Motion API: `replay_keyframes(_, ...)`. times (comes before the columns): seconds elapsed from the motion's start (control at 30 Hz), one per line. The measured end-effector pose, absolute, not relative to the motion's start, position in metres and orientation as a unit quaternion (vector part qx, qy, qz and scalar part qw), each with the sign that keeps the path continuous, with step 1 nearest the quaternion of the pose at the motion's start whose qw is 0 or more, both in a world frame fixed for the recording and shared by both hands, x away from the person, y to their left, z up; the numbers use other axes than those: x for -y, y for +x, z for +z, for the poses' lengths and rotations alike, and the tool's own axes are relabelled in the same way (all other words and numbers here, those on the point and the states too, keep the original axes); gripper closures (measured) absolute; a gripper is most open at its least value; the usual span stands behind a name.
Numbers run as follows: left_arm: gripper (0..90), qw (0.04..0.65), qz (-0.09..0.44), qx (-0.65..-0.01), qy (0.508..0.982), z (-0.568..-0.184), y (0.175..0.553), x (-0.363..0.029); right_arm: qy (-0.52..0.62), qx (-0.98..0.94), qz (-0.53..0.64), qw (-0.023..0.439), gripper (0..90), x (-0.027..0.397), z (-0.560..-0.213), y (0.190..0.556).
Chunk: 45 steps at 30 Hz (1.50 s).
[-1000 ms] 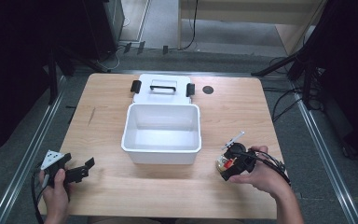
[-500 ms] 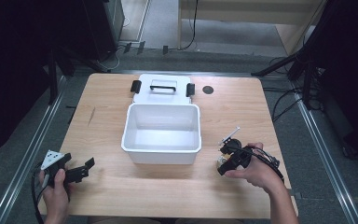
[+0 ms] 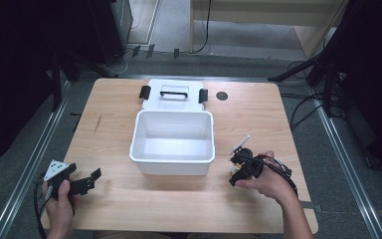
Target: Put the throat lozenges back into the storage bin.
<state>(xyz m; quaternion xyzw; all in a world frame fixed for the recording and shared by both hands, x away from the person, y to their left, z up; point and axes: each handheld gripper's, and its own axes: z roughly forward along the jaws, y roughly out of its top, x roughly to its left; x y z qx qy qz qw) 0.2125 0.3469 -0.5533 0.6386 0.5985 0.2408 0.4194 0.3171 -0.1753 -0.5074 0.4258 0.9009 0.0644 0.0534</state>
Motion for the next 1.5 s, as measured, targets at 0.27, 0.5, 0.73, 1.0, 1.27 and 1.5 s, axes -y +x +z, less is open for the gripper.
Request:
replay_keyframes(0.27,0.0,0.419,0.241,-0.598,0.639,-0.553,0.213,-0.347,0.431,-0.898,0.076,0.052,20.5,0.174,-0.504,0.320)
replay_keyframes(0.5,0.0,0.420,0.240,-0.599,0.638,-0.553,0.213,-0.347,0.431,-0.896,0.086,0.065,20.7,0.178,-0.490,0.321)
replay_keyframes(0.73,0.0,0.419,0.240,-0.599,0.639,-0.553,0.213,-0.347,0.433,-0.894,0.095,0.067,20.7,0.181,-0.473,0.324)
replay_keyframes(1.0,0.0,0.419,0.241,-0.599,0.639,-0.553,0.213,-0.347,0.432,-0.893,0.105,0.072,20.7,0.181,-0.447,0.329)
replay_keyframes(1.27,0.0,0.419,0.240,-0.598,0.640,-0.553,0.212,-0.347,0.432,-0.893,0.108,0.070,20.8,0.177,-0.427,0.336)
replay_keyframes(1.5,0.0,0.418,0.243,-0.599,0.638,-0.553,0.212,-0.347,0.430,-0.892,0.112,0.080,20.8,0.172,-0.406,0.341)
